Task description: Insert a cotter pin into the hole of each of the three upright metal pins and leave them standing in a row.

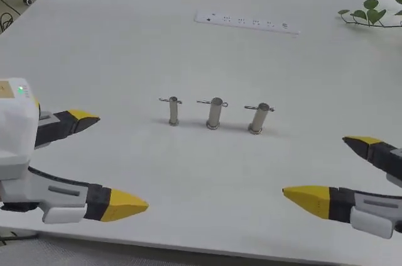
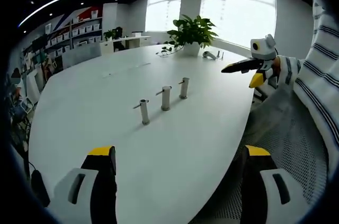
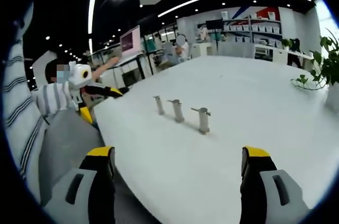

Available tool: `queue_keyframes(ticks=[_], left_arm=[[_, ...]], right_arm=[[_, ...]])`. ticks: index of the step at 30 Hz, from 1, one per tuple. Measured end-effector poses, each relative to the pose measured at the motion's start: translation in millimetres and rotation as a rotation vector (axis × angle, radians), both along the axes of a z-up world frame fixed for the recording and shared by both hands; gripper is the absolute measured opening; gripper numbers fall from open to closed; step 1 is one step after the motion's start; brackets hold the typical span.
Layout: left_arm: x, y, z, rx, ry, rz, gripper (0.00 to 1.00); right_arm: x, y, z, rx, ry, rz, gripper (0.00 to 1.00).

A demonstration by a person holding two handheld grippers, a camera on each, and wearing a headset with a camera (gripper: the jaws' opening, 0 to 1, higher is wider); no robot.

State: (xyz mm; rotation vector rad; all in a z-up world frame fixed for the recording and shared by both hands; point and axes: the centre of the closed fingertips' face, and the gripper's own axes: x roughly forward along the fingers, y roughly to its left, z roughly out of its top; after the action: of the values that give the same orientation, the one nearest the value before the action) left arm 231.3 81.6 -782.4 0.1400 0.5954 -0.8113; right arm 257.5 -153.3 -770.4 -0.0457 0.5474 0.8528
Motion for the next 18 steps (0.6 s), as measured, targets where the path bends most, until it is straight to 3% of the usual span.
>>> queue_keyframes(ticks=[9, 18], left_arm=[[2.1, 2.9, -0.2, -0.01, 0.006, 0.025, 0.99], [2.1, 6.0, -3.8, -0.002, 0.022, 0.037, 0.99]], right_arm=[[-8.7, -3.7, -6.4, -0.018, 0.021, -0.029, 1.0], [-7.9, -9.6, -9.1, -0.049, 0.015, -0.042, 1.0]])
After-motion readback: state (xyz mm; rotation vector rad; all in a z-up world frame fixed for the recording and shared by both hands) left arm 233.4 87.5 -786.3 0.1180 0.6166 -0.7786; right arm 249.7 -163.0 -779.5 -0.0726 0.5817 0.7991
